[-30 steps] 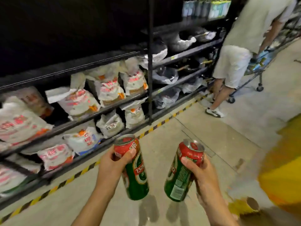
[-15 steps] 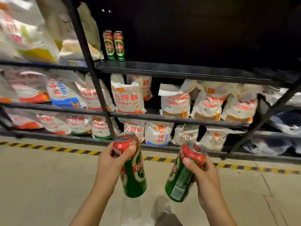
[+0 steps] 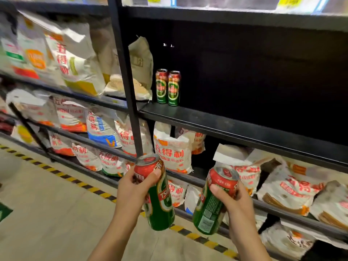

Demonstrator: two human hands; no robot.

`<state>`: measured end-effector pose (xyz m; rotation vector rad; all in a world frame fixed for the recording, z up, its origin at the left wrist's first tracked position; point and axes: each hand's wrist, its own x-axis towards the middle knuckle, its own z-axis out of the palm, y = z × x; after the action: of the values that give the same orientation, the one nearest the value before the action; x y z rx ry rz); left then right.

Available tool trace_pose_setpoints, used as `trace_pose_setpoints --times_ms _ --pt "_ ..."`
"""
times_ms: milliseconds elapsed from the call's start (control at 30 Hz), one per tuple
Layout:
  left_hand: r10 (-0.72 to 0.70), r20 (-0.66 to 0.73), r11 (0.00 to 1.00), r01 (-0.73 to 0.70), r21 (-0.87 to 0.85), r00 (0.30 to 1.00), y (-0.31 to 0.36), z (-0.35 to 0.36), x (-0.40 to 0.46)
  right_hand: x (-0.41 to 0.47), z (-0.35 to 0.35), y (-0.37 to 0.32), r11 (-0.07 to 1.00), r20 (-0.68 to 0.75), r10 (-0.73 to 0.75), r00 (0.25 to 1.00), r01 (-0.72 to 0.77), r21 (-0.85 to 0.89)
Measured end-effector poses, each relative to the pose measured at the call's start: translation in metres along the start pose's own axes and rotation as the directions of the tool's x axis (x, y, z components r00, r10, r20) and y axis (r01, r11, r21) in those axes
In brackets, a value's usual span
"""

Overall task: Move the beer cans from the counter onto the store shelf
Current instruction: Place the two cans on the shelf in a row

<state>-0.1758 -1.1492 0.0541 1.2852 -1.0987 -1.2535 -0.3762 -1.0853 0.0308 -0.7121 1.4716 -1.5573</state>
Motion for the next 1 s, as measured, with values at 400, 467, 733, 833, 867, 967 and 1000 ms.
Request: trace_pose_setpoints --times_ms 400,467,733,833,867,967,1000 --pt "0.038 -0.088 0.999 -0.040 -0.016 0.995 0.014 0.010 0.139 0.129 0.053 -0.027 0.996 0.083 -0.051 0.995 0.056 -0.065" --pt "0.052 -0.068 0.999 -0.053 -0.012 0.996 0.019 0.012 0.171 0.151 0.070 -0.027 0.995 0.080 -0.065 0.995 0.070 -0.064" --pt "0.121 0.074 0.993 -0.121 0.003 0.990 0.047 0.017 0.295 0.233 0.143 -0.038 0.985 0.083 -0.142 0.986 0.150 -0.085" --pt "0.154 0.102 0.988 -0.154 -0.004 0.983 0.053 0.025 0.334 0.260 0.165 -0.045 0.970 0.086 -0.209 0.974 0.218 -0.104" --pt "0.166 0.107 0.986 -0.165 -0.012 0.980 0.056 0.028 0.344 0.268 0.172 -0.047 0.967 0.083 -0.225 0.971 0.233 -0.104" --pt "0.202 0.132 0.979 -0.203 -0.007 0.970 0.059 0.033 0.373 0.294 0.190 -0.052 0.956 0.068 -0.261 0.963 0.267 -0.118" --pt "0.211 0.143 0.977 -0.213 -0.002 0.967 0.061 0.034 0.382 0.302 0.196 -0.053 0.953 0.058 -0.271 0.961 0.277 -0.125"
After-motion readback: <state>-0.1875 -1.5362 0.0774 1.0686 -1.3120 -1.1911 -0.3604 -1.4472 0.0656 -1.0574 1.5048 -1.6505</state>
